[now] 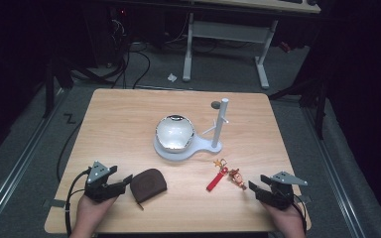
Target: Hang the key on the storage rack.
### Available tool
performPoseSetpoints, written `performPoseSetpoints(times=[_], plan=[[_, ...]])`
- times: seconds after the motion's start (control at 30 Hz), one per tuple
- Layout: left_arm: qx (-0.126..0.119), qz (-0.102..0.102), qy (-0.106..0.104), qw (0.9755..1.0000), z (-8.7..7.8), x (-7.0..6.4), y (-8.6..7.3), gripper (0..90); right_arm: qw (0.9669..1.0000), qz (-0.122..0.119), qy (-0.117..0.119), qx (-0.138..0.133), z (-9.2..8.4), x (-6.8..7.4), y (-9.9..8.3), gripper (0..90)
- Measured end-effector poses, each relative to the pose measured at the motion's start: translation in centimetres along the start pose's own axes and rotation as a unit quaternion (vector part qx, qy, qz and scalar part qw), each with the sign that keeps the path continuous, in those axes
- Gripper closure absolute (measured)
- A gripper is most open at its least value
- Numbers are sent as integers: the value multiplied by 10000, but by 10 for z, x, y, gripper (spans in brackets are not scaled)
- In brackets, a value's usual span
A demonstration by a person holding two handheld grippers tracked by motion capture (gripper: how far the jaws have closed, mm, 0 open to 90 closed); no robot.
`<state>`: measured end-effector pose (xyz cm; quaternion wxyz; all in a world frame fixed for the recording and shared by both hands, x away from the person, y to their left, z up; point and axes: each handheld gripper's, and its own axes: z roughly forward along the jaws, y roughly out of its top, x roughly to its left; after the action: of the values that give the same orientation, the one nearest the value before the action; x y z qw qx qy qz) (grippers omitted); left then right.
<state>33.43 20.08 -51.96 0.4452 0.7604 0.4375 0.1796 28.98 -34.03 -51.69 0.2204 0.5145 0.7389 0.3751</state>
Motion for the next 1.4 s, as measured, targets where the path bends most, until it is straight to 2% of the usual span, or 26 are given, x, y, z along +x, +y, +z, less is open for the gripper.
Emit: performPoseSetpoints(times=[0.03,0.1,0.2,0.27,0.4,0.53,0.87,1.1,1.33,1.4], plan=[[46,106,31,9999,-1,-1,0,298,10000,-12,-18,31,-1,1,2,415],[17,186,96,9998,-3,-1,-2,290,9999,7,44,150,-2,3,4,426],[-4,22,-29,10000,-3,2,-2,285,9994,45,88,330,-2,6,6,396],[-23,39,-35,10000,-4,2,-1,283,9988,-10,90,487,0,8,9,383],[-114,68,-17,9999,-6,2,-1,295,9975,-104,64,695,1,10,15,417],[-79,13,-29,10000,-4,3,-3,299,9947,-142,56,1012,3,8,22,438],[4,147,-70,9999,-3,2,-5,298,9873,-181,122,1573,5,3,33,403],[-29,118,-90,9999,-4,3,-5,298,9787,-391,197,2005,8,3,44,400],[-70,82,-116,9999,-6,5,-4,296,9676,-515,290,2455,13,8,54,402],[-64,64,-128,9999,-6,6,-4,297,9635,-580,318,2595,15,10,58,406]])
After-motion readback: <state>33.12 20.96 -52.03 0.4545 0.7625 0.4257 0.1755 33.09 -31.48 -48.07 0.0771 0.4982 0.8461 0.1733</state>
